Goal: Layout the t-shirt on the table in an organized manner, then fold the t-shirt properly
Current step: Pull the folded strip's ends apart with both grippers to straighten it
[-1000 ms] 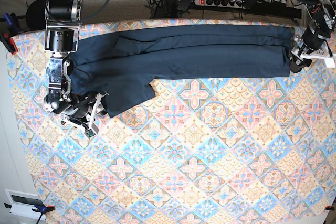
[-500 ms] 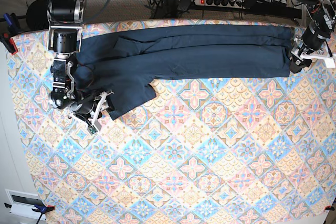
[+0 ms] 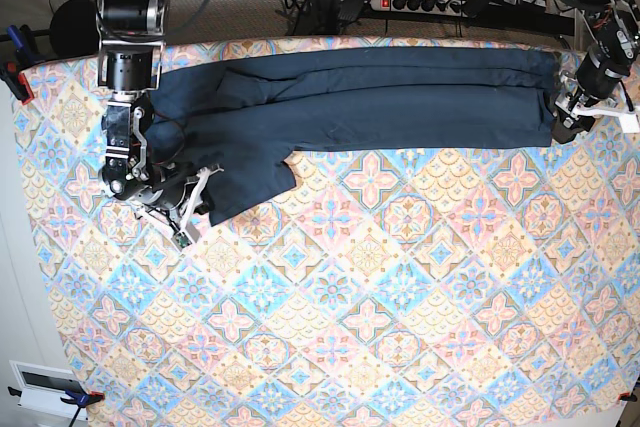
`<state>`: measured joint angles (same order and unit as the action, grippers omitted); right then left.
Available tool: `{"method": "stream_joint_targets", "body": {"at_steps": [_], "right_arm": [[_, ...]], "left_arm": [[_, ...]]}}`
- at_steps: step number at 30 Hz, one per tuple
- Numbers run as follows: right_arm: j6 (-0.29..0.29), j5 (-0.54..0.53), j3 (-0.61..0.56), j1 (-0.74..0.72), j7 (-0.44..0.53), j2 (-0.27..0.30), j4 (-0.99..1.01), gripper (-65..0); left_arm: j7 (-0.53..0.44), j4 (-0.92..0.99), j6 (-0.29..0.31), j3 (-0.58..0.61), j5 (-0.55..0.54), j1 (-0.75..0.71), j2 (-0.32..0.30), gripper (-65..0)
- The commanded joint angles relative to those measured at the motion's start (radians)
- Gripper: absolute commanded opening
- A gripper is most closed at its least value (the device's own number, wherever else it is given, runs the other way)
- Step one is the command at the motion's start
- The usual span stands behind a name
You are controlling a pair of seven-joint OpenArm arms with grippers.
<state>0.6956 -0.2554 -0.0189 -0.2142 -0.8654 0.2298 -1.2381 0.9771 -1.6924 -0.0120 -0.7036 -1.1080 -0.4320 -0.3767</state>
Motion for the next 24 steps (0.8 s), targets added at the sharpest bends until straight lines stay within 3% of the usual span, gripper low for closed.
{"method": "stream_joint_targets", "body": {"at_steps": [1, 4, 8, 16, 24], "right_arm": [[0.003, -0.066, 0.003, 0.002, 0.028, 0.007, -0.059, -64.6], [0.003, -0.190, 0.015, 0.077, -0.010, 0.024, -0.167, -64.6], [0.003, -0.327, 0.136, 0.152, -0.122, 0.041, -0.329, -64.6], [0.003, -0.486, 0.294, 0.373, -0.278, 0.043, -0.662, -64.6], [0.003, -0.661, 0.356, 0.620, -0.321, 0.044, -0.717, -64.6]], "left_arm": [[-0.013, -0.011, 0.007, -0.008, -0.016, 0.002, -0.018, -30.5], [-0.013, -0.011, 0.007, -0.008, -0.016, 0.002, -0.018, -30.5], [-0.013, -0.011, 0.007, -0.008, -0.016, 0.003, -0.018, -30.5], [-0.013, -0.010, 0.007, -0.006, -0.016, 0.005, -0.018, -30.5], [-0.013, -0.008, 0.007, -0.006, -0.014, 0.025, -0.017, -30.5]]}}
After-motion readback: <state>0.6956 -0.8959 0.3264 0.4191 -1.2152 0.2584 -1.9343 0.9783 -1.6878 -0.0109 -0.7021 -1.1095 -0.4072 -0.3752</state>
